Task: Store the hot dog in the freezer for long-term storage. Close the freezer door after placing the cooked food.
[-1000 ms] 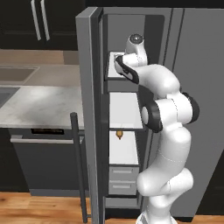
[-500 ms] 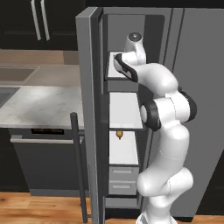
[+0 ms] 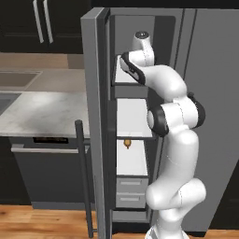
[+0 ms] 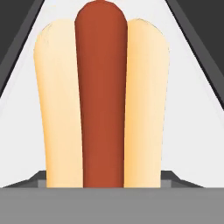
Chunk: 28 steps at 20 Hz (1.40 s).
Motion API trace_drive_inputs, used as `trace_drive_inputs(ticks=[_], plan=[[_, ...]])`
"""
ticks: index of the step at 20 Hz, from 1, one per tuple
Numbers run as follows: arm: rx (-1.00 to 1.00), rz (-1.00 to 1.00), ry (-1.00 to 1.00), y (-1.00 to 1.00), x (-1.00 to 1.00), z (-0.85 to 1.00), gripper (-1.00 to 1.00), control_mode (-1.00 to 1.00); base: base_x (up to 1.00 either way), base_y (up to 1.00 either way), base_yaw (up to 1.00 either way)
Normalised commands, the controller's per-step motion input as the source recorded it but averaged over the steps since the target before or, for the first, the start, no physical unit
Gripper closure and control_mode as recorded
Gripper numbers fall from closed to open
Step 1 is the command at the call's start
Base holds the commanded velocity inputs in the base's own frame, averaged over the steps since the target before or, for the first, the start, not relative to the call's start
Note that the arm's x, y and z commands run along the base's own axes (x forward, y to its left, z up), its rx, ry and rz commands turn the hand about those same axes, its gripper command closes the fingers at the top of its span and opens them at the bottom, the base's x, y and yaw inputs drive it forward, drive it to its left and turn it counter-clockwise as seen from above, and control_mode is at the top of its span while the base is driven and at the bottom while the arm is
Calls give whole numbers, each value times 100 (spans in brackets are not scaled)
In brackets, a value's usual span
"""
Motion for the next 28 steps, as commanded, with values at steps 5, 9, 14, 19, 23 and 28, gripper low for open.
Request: trace_drive_inputs(ticks=[5, 9, 14, 19, 23, 28], plan=[[0, 0, 11, 0, 0, -5, 100, -100, 0, 0, 0], [0, 0, 9, 0, 0, -7, -100, -100, 0, 0, 0], [0, 0, 5, 0, 0, -3, -100, -100, 0, 0, 0], [0, 0, 0, 0, 0, 0, -100, -100, 0, 0, 0], [0, 0, 0, 0, 0, 0, -100, -100, 0, 0, 0], [0, 0, 0, 0, 0, 0, -100, -100, 0, 0, 0]])
